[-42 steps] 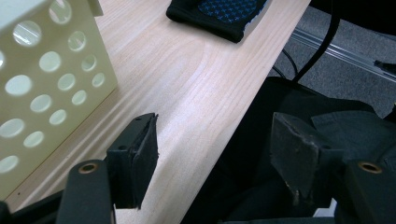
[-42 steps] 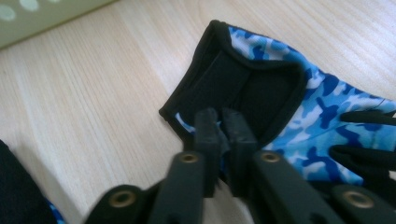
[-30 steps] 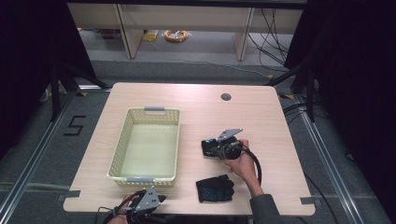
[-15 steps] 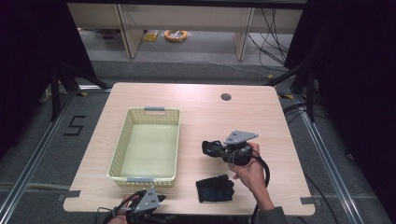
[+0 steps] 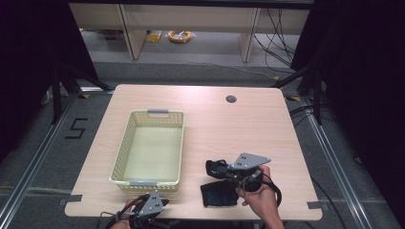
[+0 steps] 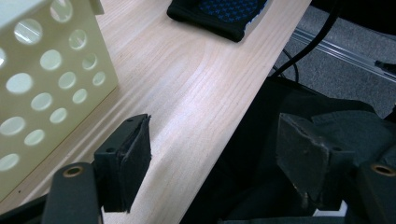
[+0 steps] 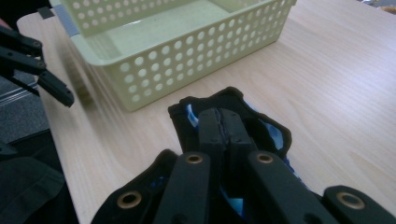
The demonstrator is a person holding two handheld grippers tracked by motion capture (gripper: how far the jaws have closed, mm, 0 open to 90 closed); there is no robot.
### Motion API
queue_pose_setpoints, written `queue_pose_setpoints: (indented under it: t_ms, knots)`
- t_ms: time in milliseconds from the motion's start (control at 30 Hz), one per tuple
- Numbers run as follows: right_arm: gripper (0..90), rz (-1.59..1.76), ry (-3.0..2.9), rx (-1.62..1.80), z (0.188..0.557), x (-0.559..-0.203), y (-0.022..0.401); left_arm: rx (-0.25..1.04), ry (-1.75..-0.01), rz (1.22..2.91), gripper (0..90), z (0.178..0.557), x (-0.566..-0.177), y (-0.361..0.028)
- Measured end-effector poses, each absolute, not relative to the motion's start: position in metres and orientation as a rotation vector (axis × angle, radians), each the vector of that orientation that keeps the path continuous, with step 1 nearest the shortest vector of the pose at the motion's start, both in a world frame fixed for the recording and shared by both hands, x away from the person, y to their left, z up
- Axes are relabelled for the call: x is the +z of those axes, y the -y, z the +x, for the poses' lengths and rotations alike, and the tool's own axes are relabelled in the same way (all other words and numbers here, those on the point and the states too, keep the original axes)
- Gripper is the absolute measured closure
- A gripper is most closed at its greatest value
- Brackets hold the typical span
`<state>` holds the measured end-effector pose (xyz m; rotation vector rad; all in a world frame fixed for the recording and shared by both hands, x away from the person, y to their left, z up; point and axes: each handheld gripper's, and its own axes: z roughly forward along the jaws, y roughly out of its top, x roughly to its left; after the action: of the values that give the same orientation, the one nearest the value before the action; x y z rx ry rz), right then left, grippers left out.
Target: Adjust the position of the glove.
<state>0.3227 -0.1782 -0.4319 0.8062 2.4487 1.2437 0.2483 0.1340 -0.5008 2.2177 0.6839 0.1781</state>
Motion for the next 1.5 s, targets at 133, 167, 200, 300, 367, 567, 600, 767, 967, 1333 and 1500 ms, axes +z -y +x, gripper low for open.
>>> queue_pose_setpoints:
  t_ms: [133,167,200,300,367,567,600,767,967,1333,1500]
  knots:
    - [89.7,0.791,-2.464,1.250,0.313,-0.436,0.176,0.183,-0.648,2.233,26.6,0.250,-0.500,-0.135]
    - [89.7,0.799,-2.467,1.244,0.310,-0.437,0.177,0.184,-0.652,2.228,26.7,0.249,-0.500,-0.134]
    - [89.7,0.800,-2.467,1.248,0.309,-0.438,0.176,0.183,-0.651,2.229,26.7,0.249,-0.500,-0.135]
    - [89.7,0.780,-2.465,1.249,0.305,-0.440,0.175,0.185,-0.654,2.226,26.7,0.249,-0.500,-0.134]
    - [89.7,0.784,-2.473,1.239,0.302,-0.441,0.175,0.179,-0.681,2.228,26.9,0.248,-0.501,-0.134]
    - [89.7,0.768,-2.495,1.212,0.295,-0.447,0.171,0.172,-0.681,2.226,27.1,0.248,-0.501,-0.134]
    - [89.7,0.746,-2.494,1.211,0.295,-0.449,0.170,0.174,-0.680,2.226,27.1,0.248,-0.501,-0.134]
    - [89.7,0.784,-2.530,1.174,0.290,-0.459,0.168,0.185,-0.655,2.231,27.0,0.249,-0.501,-0.135]
    - [89.5,0.791,-2.569,1.147,0.287,-0.470,0.168,0.183,-0.671,2.232,27.0,0.249,-0.501,-0.134]
    - [88.7,0.780,-2.642,1.051,0.283,-0.487,0.160,0.173,-0.697,2.212,27.1,0.247,-0.502,-0.132]
    - [81.7,0.821,-2.654,1.047,0.282,-0.492,0.160,0.172,-0.689,2.219,27.7,0.247,-0.502,-0.132]
